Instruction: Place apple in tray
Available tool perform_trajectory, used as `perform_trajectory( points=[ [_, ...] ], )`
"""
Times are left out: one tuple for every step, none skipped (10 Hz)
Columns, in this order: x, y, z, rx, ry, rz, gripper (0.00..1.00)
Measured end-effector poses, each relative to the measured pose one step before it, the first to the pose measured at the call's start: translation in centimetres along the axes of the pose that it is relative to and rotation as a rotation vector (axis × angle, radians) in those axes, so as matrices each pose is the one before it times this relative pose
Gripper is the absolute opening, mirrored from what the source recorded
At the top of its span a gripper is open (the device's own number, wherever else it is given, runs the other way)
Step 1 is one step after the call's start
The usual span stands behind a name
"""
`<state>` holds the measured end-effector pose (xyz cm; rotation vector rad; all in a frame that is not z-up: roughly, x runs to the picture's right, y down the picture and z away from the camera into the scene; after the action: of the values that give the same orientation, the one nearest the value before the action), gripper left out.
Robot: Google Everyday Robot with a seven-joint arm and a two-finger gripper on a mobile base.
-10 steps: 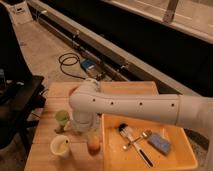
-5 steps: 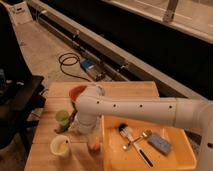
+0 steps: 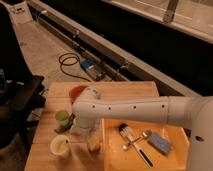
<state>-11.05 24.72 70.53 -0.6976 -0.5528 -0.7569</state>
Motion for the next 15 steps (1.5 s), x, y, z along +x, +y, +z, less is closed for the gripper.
perform_trajectory(
  points=[
    [0.306,0.227,0.513,-0.00104,0.00383,0.00814,0.8],
    [0.392,0.282,0.452,0.00151,0.00858,0.01371,0.8],
    [0.399,0.22,0.449,0.00519,0.00755,0.01279,0.8],
    [0.333,0.14,0.394,0.00592,0.00473,0.00547,0.8],
    [0.322,0.055,0.441,0.01261,0.00321,0.00039,0.8],
    [0.491,0.011,0.424,0.01265,0.00696,-0.00501,0.8],
    [0.14,-0.092,0.288,0.00718,-0.00021,-0.00827,0.8],
    [0.209,-0.07,0.442,0.00669,-0.00025,-0.00965,0.8],
    [0.439,0.11,0.628,0.0104,-0.00813,0.00048,0.8],
    [0.231,0.111,0.364,0.00765,-0.00728,0.00281,0.8],
    [0.223,0.212,0.297,0.00193,-0.00483,0.00272,0.76],
    [0.068,0.168,0.355,-0.00071,-0.0054,-0.00128,0.67],
    [0.006,0.164,0.327,-0.00278,-0.00391,-0.00241,0.55],
    [-0.013,0.064,0.029,-0.00101,-0.00074,-0.00072,0.45],
    [-0.008,0.077,-0.071,-0.00133,0.00135,-0.00083,0.35]
  ],
)
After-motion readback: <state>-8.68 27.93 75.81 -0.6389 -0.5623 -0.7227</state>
